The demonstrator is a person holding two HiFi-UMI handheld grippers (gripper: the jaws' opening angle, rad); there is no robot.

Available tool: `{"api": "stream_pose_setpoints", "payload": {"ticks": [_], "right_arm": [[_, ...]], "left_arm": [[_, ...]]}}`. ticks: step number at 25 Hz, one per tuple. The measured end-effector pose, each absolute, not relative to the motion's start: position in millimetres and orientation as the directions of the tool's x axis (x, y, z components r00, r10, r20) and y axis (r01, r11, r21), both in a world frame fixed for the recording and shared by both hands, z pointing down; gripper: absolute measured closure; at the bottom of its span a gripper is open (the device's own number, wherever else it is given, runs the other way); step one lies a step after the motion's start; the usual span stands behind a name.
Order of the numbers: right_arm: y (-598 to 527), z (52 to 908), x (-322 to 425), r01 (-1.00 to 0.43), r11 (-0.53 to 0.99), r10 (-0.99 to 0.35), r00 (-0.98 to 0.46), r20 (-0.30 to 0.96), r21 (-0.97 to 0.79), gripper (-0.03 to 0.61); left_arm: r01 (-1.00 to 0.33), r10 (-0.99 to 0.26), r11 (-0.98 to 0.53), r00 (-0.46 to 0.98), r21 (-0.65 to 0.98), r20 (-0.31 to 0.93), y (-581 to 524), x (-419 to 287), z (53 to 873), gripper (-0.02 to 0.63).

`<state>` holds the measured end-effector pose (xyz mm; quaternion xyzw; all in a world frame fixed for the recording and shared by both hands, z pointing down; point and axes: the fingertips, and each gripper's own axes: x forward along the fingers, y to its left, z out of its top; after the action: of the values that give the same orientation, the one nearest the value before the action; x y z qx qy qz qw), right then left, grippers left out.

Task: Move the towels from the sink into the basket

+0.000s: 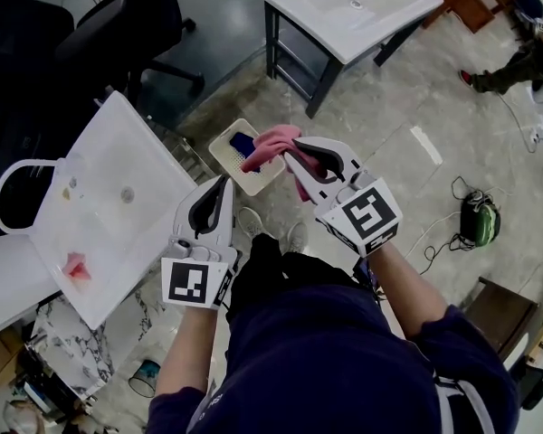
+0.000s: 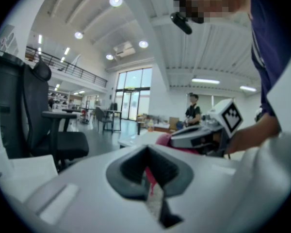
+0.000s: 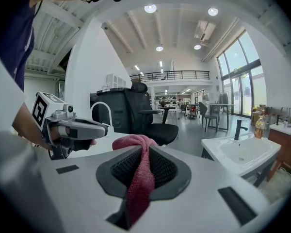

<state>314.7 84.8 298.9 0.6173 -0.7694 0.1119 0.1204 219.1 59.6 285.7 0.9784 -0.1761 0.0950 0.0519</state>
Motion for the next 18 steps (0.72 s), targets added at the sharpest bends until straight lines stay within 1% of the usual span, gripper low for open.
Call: {"api": "stream_pose_setpoints", "payload": {"ticks": [13,18], "right_arm": [[29,314,303,-0.987,0.161,-0.920,-0.161,0.356,-0.031,0.532],[17,319,300,-0.984,0.174,-0.918,-0.180,0.353,-0.048,0.532]], "left_arm": [[-0.294,-0.275,-0.954,0.935,0.055,0.225,-1,215,288,0.611],[-0.308,-0.286,-0.949,0.930,0.067,0.229,-10,215,292,0.611]]}}
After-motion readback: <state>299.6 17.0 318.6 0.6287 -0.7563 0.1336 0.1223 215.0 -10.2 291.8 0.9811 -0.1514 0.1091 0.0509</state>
